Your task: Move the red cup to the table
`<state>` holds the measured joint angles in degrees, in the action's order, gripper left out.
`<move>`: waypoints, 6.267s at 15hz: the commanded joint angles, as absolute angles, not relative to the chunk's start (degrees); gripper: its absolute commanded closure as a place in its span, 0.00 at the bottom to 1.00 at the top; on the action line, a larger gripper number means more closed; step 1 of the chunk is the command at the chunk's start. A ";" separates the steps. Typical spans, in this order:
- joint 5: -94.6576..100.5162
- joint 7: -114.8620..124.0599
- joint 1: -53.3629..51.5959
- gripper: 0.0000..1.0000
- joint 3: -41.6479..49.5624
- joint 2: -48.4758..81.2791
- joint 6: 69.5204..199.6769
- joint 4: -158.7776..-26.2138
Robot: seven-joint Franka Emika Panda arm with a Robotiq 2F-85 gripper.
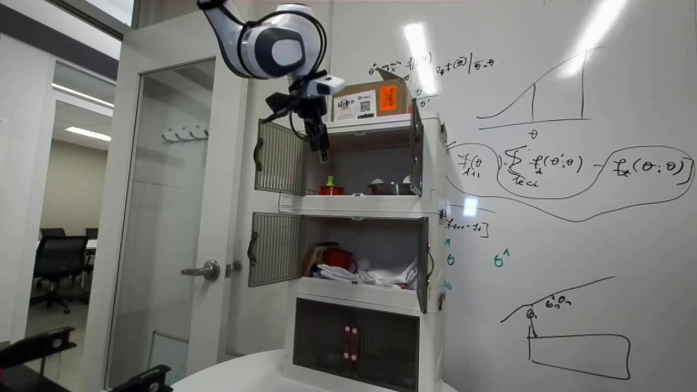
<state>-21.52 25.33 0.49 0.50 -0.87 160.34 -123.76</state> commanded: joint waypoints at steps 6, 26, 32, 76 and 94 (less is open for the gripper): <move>-21.10 34.38 -1.62 0.00 -0.57 13.62 169.23 -112.64; -20.99 40.24 -4.79 0.00 0.72 28.48 169.83 -94.27; -21.15 41.29 -5.22 0.08 2.11 30.67 169.86 -91.32; -13.71 38.86 -1.30 0.98 4.53 10.31 143.76 -104.32; 13.19 65.95 -2.98 0.93 8.62 13.36 156.52 -121.34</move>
<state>13.72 66.45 -2.39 7.98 13.34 156.54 -121.37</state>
